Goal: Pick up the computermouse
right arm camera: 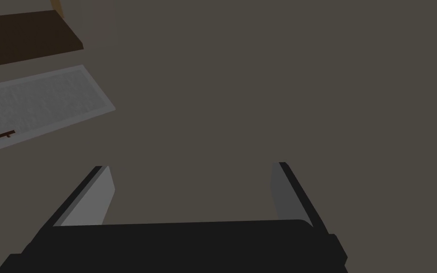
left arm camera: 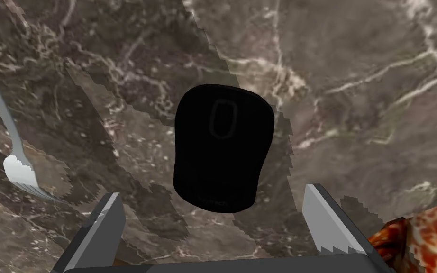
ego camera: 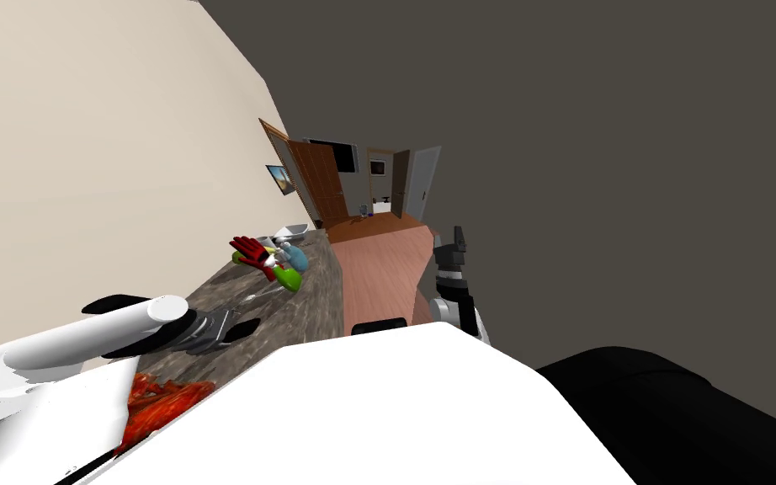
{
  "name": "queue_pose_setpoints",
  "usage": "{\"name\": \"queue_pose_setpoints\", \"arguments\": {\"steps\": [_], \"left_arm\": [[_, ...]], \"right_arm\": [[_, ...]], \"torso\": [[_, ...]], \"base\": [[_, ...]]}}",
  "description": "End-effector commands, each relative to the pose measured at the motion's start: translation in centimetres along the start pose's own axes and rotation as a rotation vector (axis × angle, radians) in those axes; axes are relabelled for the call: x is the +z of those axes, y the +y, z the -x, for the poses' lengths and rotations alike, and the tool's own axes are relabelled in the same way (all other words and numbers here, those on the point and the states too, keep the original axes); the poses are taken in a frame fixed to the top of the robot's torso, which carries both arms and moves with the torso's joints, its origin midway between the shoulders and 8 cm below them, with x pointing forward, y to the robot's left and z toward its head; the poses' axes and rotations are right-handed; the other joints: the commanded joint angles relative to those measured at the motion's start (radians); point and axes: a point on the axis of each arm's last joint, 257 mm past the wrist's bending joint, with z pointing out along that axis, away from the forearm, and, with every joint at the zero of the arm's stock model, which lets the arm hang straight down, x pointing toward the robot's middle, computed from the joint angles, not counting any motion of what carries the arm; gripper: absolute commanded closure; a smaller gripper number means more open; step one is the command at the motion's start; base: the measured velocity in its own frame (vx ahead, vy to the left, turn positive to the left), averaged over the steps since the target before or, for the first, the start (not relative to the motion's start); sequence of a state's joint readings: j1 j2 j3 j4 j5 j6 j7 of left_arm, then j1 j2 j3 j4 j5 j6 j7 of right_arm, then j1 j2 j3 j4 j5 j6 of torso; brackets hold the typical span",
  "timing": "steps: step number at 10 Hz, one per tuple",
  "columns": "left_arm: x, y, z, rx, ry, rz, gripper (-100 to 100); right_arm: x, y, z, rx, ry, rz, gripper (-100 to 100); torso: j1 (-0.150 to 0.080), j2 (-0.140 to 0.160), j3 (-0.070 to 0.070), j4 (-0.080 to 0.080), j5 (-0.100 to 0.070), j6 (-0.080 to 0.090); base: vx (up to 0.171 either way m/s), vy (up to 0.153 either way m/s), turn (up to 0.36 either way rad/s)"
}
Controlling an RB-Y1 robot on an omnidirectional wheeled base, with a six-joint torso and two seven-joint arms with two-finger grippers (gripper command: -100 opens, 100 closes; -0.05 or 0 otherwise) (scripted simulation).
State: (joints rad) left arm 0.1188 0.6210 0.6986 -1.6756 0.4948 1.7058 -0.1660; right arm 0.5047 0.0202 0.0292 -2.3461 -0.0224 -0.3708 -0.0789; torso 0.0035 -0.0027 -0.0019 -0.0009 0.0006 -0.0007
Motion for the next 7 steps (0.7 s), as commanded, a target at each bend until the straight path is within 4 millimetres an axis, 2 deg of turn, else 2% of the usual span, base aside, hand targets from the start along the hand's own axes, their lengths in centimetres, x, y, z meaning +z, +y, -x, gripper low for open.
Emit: {"name": "queue_pose_setpoints", "arguments": {"steps": [1, 2, 3, 4, 5, 7], "left_arm": [[0.5, 1.4, -0.2, 0.009, 0.009, 0.049, -100], [0.9, 2.4, -0.3, 0.014, 0.017, 0.081, -100], [0.7, 1.7, -0.3, 0.010, 0.012, 0.058, -100], [0.7, 1.9, -0.3, 0.011, 0.013, 0.064, 0], [1.8, 1.8, -1.3, 0.017, 0.013, 0.063, -100], [2.9, 1.7, -2.3, 0.025, 0.014, 0.062, -100]], "right_arm": [[0.0, 0.0, 0.0, 0.000, 0.000, 0.000, 0], [0.0, 0.0, 0.0, 0.000, 0.000, 0.000, 0], [0.0, 0.0, 0.0, 0.000, 0.000, 0.000, 0], [0.0, 0.0, 0.0, 0.000, 0.000, 0.000, 0], [0.0, 0.0, 0.0, 0.000, 0.000, 0.000, 0], [0.0, 0.0, 0.0, 0.000, 0.000, 0.000, 0]], "torso": [[0.000, 0.000, 0.000, 0.000, 0.000, 0.000], [0.000, 0.000, 0.000, 0.000, 0.000, 0.000], [0.000, 0.000, 0.000, 0.000, 0.000, 0.000], [-0.001, 0.002, 0.001, 0.000, 0.000, 0.000], [-0.002, 0.004, 0.002, 0.001, -0.001, 0.000], [-0.002, 0.005, 0.003, 0.001, 0.000, 0.000]], "base": [[0.068, 0.034, -0.001], [0.069, 0.039, -0.006], [0.029, 0.018, -0.003], [0.006, 0.003, -0.001], [-0.003, 0.027, 0.042], [0.007, 0.001, 0.027]]}}
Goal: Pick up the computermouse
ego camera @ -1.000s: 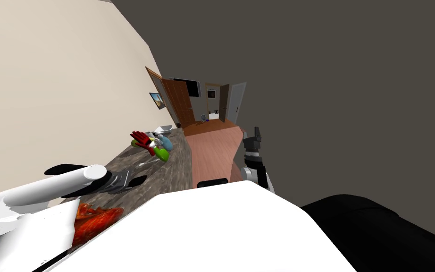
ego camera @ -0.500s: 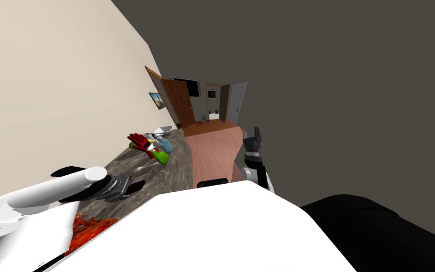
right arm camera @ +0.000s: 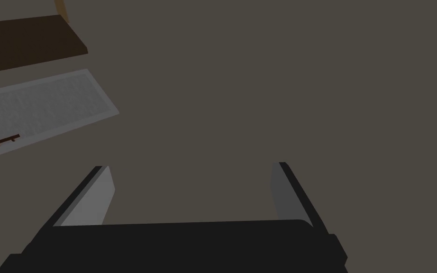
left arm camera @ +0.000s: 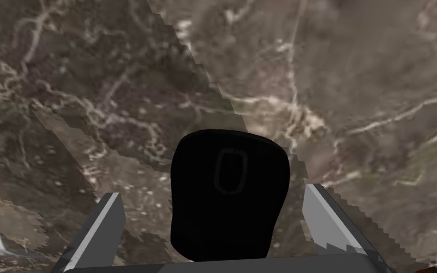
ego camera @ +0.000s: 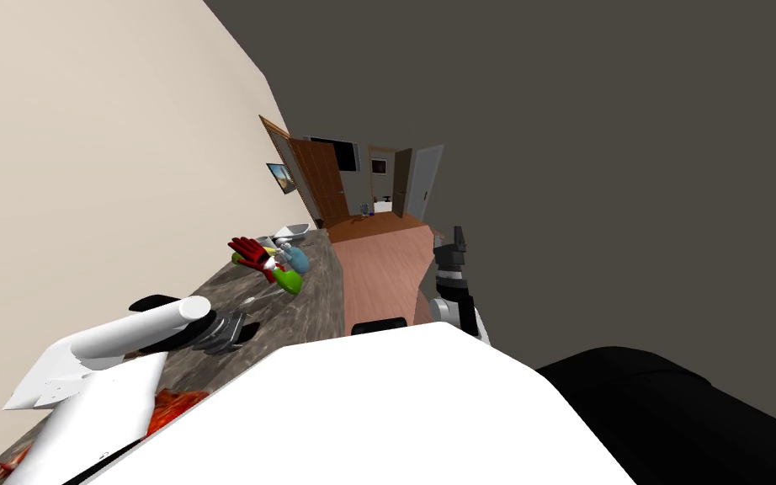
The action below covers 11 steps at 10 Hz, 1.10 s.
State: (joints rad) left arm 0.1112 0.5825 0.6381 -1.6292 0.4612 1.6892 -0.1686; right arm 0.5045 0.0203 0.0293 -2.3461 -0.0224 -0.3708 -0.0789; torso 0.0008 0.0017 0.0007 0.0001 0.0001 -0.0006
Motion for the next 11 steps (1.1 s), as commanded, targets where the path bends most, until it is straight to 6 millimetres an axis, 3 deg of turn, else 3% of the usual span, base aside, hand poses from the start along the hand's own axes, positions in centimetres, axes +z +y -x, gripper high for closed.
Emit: {"name": "queue_pose_setpoints", "arguments": {"steps": [1, 2, 6, 7, 8, 11], "left_arm": [[0.0, 0.0, 0.0, 0.000, 0.000, 0.000, -100], [0.1, -0.1, -0.1, 0.000, 0.000, -0.002, 100], [0.1, 0.0, -0.1, 0.000, 0.000, -0.001, 100], [0.1, 0.0, -0.1, 0.000, 0.000, -0.001, 0], [-1.1, 0.0, 0.9, -0.007, -0.001, -0.002, 100], [-1.7, 0.1, 1.2, -0.010, -0.002, -0.004, 100]], "right_arm": [[0.0, 0.0, 0.0, 0.000, 0.000, 0.000, 0], [0.0, 0.0, 0.0, 0.000, 0.000, 0.000, 0], [0.0, 0.0, 0.0, 0.000, 0.000, 0.000, 0], [0.0, 0.0, 0.0, 0.000, 0.000, 0.000, 0], [0.0, 0.0, 0.0, 0.000, 0.000, 0.000, 0], [0.0, 0.0, 0.0, 0.000, 0.000, 0.000, 0]], "torso": [[0.000, 0.000, 0.000, 0.000, 0.000, 0.000], [0.000, 0.000, 0.000, 0.000, 0.000, 0.000], [0.001, 0.000, 0.000, 0.000, 0.000, 0.000], [0.000, 0.000, 0.000, 0.000, 0.000, 0.000], [0.000, 0.000, 0.000, 0.000, 0.000, 0.000], [-0.001, 0.001, 0.001, 0.001, -0.001, 0.000]], "base": [[0.000, 0.000, 0.000], [0.000, 0.000, 0.000], [0.000, 0.000, -0.003], [0.000, 0.000, 0.000], [-0.008, 0.002, -0.033], [-0.003, -0.003, -0.022]]}}
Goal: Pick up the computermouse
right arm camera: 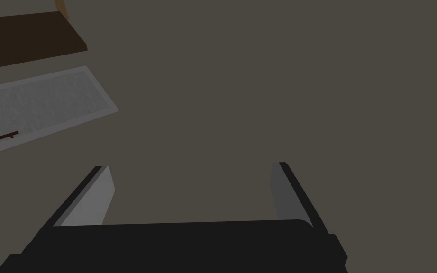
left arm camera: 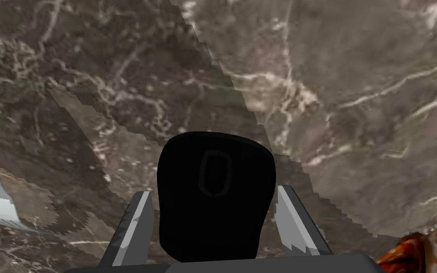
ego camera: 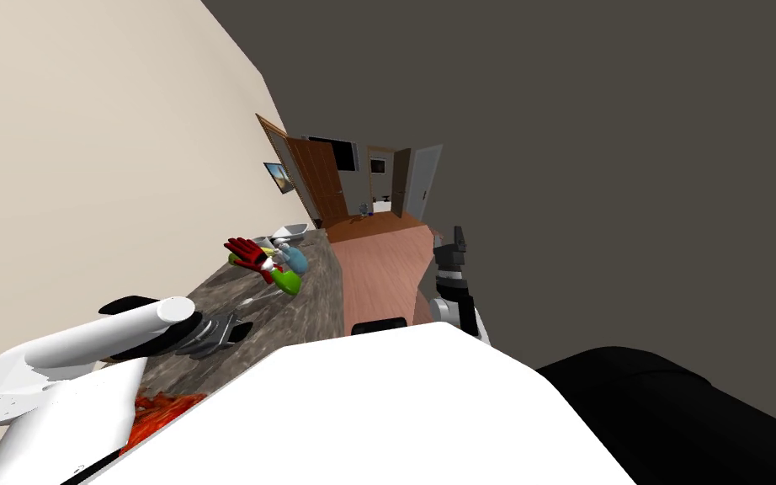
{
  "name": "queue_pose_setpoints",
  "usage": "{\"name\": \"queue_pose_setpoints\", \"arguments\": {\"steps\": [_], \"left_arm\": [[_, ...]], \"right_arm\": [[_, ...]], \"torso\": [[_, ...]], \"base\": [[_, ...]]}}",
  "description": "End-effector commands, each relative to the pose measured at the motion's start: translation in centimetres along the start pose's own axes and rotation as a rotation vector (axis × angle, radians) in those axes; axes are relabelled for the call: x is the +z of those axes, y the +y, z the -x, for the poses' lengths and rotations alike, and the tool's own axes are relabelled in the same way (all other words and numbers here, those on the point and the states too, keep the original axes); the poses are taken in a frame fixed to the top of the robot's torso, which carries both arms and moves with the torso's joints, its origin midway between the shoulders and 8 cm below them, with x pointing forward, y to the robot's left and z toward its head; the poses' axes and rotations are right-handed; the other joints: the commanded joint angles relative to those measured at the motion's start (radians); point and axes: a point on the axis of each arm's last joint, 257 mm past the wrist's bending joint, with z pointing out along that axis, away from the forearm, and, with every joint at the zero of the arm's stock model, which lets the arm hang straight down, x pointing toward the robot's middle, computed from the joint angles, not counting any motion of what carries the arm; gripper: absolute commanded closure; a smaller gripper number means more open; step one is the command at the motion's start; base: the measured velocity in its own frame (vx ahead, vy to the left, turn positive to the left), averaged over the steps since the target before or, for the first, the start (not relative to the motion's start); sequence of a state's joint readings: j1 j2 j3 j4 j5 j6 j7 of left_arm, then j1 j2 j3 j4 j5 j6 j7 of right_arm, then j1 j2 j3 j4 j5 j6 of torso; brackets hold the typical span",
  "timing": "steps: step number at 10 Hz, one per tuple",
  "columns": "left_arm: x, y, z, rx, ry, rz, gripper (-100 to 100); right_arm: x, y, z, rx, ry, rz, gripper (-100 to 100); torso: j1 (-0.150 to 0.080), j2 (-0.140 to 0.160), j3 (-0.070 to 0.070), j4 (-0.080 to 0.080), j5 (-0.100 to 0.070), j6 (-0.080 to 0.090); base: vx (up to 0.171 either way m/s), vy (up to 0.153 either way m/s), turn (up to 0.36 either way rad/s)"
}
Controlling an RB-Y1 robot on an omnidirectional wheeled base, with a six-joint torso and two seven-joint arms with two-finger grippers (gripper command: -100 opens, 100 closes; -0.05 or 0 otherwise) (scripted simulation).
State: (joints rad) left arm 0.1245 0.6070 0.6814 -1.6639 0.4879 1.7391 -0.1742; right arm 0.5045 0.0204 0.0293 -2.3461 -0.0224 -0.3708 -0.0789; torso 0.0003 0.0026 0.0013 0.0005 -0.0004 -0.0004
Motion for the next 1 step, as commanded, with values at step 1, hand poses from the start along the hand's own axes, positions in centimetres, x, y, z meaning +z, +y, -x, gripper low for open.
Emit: {"name": "queue_pose_setpoints", "arguments": {"steps": [1], "left_arm": [[0.00, 0.00, 0.00, 0.000, 0.000, 0.000, 0]], "right_arm": [[0.00, 0.00, 0.00, 0.000, 0.000, 0.000, 0]], "torso": [[0.000, 0.000, 0.000, 0.000, 0.000, 0.000]], "base": [[0.000, 0.000, 0.000]]}}
